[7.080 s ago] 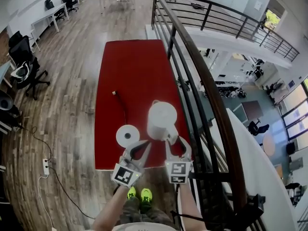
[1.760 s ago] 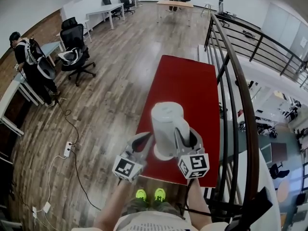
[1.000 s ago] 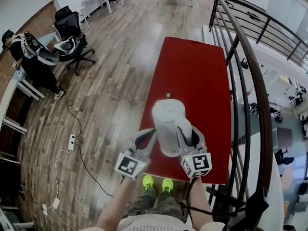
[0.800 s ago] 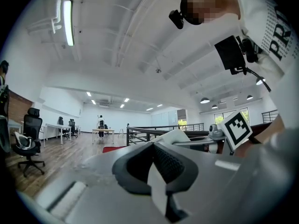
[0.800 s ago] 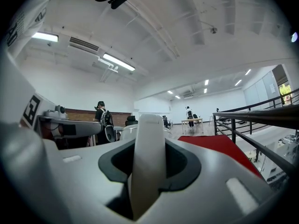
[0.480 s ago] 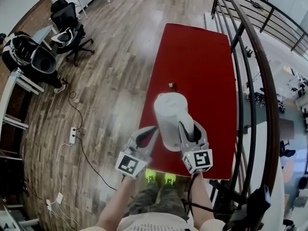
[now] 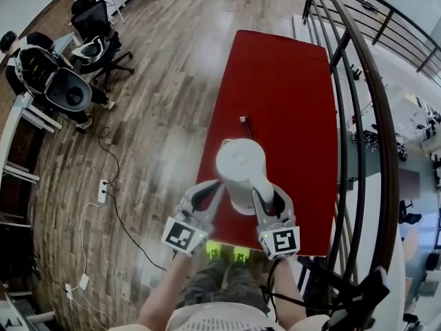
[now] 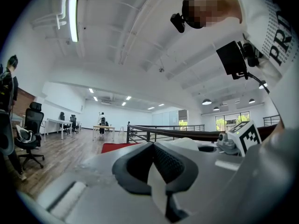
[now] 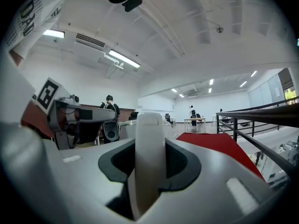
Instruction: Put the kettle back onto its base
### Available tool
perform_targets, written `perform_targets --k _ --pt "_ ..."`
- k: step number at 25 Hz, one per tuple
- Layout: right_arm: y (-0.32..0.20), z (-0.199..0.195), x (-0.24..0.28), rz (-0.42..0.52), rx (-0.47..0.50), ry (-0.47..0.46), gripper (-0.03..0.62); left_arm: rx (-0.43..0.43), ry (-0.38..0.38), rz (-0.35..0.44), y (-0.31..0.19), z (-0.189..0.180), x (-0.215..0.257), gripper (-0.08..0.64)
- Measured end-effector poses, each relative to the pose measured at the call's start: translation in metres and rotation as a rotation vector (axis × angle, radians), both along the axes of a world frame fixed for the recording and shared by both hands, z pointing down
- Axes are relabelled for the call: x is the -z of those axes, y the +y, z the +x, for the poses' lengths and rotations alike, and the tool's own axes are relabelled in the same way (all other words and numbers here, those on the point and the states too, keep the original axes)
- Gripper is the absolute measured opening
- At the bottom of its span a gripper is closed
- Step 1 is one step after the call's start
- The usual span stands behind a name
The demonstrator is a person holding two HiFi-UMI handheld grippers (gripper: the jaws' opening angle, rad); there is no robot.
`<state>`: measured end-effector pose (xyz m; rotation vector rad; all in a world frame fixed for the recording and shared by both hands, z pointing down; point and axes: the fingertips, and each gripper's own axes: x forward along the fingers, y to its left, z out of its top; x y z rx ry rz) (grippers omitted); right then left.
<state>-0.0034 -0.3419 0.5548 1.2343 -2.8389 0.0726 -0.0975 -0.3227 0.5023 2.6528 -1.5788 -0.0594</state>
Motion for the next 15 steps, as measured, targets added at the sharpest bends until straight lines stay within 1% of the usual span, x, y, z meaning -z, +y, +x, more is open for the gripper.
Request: perform_targets --k 3,10,15 --pt "0.011 0.009 -0.011 -0.05 -0.013 0.018 0.133 -0.006 0.003 0.005 0.003 0.003 0.002 -0.008" --pt "0.032 0.027 -0.02 -0.08 -0.007 0.047 0.132 -0.02 0.023 -0.005 0.019 0.018 0.002 -0.008" --pt "0.038 0.036 -0.025 -0.109 0.004 0.067 0.132 -0.029 0.032 -0.002 0.018 0.029 0.006 -0.008"
